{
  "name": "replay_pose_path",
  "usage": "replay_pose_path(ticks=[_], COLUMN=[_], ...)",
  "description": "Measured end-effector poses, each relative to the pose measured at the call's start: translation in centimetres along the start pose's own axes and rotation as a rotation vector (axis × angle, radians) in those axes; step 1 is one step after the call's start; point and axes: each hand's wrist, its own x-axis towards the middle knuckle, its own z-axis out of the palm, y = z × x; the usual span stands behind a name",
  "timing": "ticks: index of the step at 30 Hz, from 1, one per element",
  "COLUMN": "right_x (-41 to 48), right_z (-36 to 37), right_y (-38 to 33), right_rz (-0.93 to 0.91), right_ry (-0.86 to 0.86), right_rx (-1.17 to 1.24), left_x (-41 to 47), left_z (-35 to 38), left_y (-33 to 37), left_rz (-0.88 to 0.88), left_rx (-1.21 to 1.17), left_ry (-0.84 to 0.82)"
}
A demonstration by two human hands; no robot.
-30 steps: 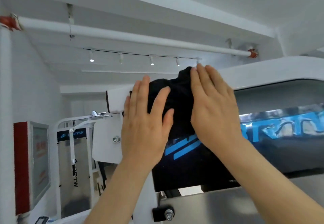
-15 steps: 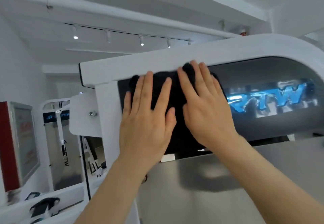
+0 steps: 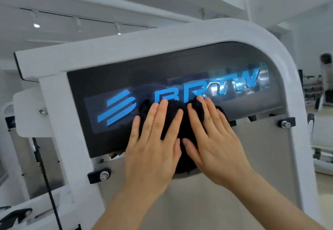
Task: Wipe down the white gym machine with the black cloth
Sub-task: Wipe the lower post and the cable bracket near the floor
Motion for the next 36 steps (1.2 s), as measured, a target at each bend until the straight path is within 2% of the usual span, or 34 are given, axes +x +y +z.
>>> replay_pose_path(ticks=[4, 8, 12, 15, 18, 22, 30, 33, 36], right_x=[1.9, -2.9, -9.3, -10.9, -10.4, -9.7, -14.1, -16.9, -18.8], right_z=[-0.3, 0.8, 1.8, 1.3, 0.8, 0.6, 0.9, 0.7, 0.0], right_y=[1.9, 1.2, -0.1, 0.0, 0.6, 3.6, 12.9, 16.0, 18.1], right_rz=[0.153, 0.295, 0.294, 0.278, 0.251, 0.211, 0.197, 0.204, 0.238], right_ry=[0.051, -0.009, -0.155, -0.211, -0.189, -0.154, -0.079, -0.108, -0.206], right_rx=[-0.002, 0.059, -0.037, -0.086, -0.09, -0.098, 0.057, 0.115, 0.205], left_x=[3.5, 0.1, -5.7, -7.8, -7.3, -4.1, 0.4, -0.4, -0.9], left_z=[-0.2, 2.1, 4.4, 4.7, 4.1, 3.6, 6.5, 7.9, 7.8], left_y=[1.3, 3.4, 4.6, 5.6, 5.9, 7.8, 19.4, 23.7, 26.5], left_rz=[0.011, 0.129, 0.225, 0.239, 0.184, 0.112, 0.07, 0.07, 0.061], left_rx=[-0.039, -0.104, -0.124, -0.139, -0.162, -0.147, -0.117, -0.114, -0.099], left_ry=[0.037, 0.043, -0.042, -0.089, -0.123, -0.089, -0.06, -0.103, -0.166])
